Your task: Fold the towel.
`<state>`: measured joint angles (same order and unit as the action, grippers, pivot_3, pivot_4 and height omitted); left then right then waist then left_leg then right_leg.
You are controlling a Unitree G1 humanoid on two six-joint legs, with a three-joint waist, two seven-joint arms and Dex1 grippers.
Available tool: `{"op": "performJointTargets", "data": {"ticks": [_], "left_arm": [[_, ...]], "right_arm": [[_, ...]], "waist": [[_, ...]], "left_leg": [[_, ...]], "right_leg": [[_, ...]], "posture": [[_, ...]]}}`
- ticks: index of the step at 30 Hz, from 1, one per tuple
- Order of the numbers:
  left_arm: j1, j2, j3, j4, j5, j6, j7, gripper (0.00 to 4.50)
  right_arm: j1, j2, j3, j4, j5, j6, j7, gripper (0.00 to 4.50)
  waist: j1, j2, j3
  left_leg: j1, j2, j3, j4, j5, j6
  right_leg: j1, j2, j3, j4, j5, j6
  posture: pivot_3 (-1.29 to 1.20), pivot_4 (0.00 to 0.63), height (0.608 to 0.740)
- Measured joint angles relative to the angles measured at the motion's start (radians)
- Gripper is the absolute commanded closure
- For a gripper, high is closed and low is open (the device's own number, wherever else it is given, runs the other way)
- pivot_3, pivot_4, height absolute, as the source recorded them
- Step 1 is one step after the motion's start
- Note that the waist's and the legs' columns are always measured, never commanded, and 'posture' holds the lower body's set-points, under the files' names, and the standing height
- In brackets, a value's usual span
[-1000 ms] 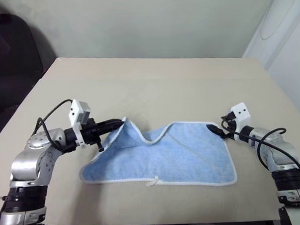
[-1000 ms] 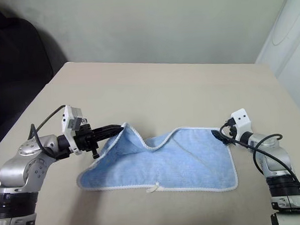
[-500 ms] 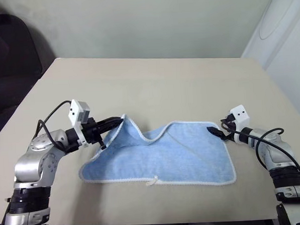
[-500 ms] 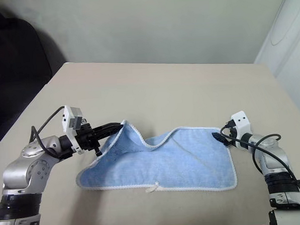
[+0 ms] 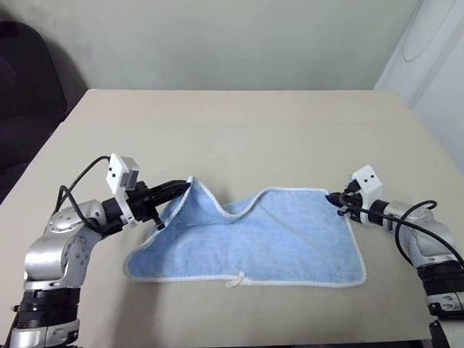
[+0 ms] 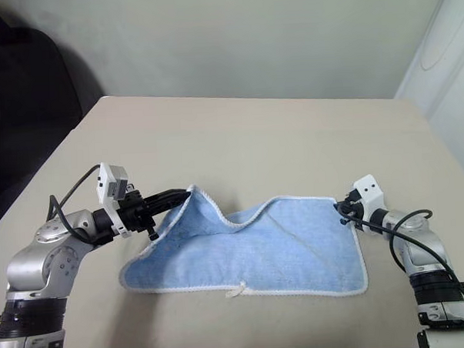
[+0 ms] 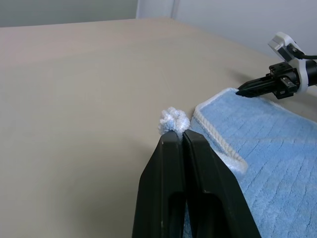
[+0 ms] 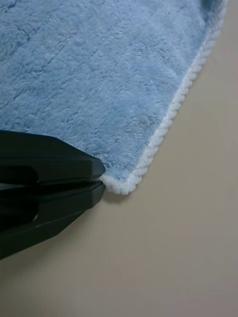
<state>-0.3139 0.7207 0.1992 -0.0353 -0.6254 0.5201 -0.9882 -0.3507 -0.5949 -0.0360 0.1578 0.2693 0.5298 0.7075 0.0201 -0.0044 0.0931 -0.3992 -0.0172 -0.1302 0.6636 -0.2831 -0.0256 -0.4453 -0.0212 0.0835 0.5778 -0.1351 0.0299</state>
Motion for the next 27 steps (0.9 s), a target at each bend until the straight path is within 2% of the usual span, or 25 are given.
{"op": "performJointTargets", "data": {"ticks": [5, 9, 11, 15, 17, 21, 24, 27], "left_arm": [[0.019, -0.004, 0.020, 0.000, -0.001, -0.001, 0.020, 4.50], [-0.026, -0.042, 0.073, 0.027, -0.004, -0.008, 0.092, 4.50], [-0.128, -0.065, 0.085, 0.098, 0.006, -0.023, 0.146, 4.50], [-0.446, -0.131, 0.057, 0.366, 0.101, -0.116, 0.235, 4.50], [-0.569, -0.160, 0.040, 0.515, 0.147, -0.178, 0.257, 4.50], [-0.825, -0.219, 0.013, 0.845, 0.235, -0.344, 0.267, 4.50], [-0.906, -0.223, 0.013, 0.941, 0.260, -0.437, 0.216, 4.50], [-0.875, -0.214, 0.020, 0.933, 0.251, -0.447, 0.120, 4.50]], "right_arm": [[0.042, -0.020, -0.010, -0.059, 0.001, -0.001, 0.004, 4.48], [0.041, -0.072, -0.091, -0.069, 0.007, 0.000, -0.013, 4.48], [-0.031, -0.094, -0.130, -0.045, 0.004, -0.005, -0.041, 4.48], [-0.282, -0.128, -0.151, 0.101, -0.041, -0.075, -0.122, 4.48], [-0.366, -0.130, -0.147, 0.176, -0.064, -0.119, -0.139, 4.48], [-0.557, -0.142, -0.136, 0.377, -0.117, -0.218, -0.159, 4.48], [-0.615, -0.174, -0.138, 0.407, -0.134, -0.275, -0.158, 4.48], [-0.525, -0.189, -0.156, 0.309, -0.114, -0.276, -0.128, 4.48]], "waist": [[0.000, 0.000, 0.000], [0.006, -0.001, 0.005], [0.009, -0.002, 0.009], [0.013, -0.004, 0.012], [0.015, -0.004, 0.012], [0.017, -0.004, 0.013], [0.017, -0.004, 0.013], [0.016, -0.004, 0.013]], "left_leg": [[0.000, 0.000, 0.000, 0.000, 0.000, 0.000], [-0.001, -0.001, 0.000, 0.001, 0.001, -0.002], [-0.001, -0.001, 0.000, 0.001, 0.004, -0.002], [-0.001, -0.002, 0.000, 0.003, 0.007, 0.003], [-0.001, -0.001, 0.000, 0.003, 0.011, 0.011], [-0.006, -0.002, 0.000, 0.000, 0.011, 0.010], [-0.005, -0.001, 0.000, -0.005, 0.011, 0.010], [-0.003, 0.000, -0.001, -0.007, 0.010, 0.012]], "right_leg": [[0.000, 0.000, 0.000, 0.000, 0.000, 0.000], [0.001, -0.001, 0.000, 0.000, 0.000, 0.000], [0.001, -0.001, 0.001, 0.000, 0.003, -0.004], [0.003, -0.001, 0.000, -0.001, 0.007, -0.002], [0.003, -0.001, 0.000, -0.003, 0.009, 0.004], [-0.003, -0.002, 0.000, -0.008, 0.019, 0.019], [0.000, -0.001, 0.000, -0.014, 0.020, 0.020], [0.003, 0.000, -0.001, -0.020, 0.019, 0.015]], "posture": [[0.00, 0.150, 0.740], [0.00, 0.150, 0.740], [0.00, 0.150, 0.740], [0.00, 0.150, 0.740], [0.00, 0.150, 0.740], [0.00, 0.150, 0.740], [0.00, 0.150, 0.740], [0.00, 0.150, 0.740]]}}
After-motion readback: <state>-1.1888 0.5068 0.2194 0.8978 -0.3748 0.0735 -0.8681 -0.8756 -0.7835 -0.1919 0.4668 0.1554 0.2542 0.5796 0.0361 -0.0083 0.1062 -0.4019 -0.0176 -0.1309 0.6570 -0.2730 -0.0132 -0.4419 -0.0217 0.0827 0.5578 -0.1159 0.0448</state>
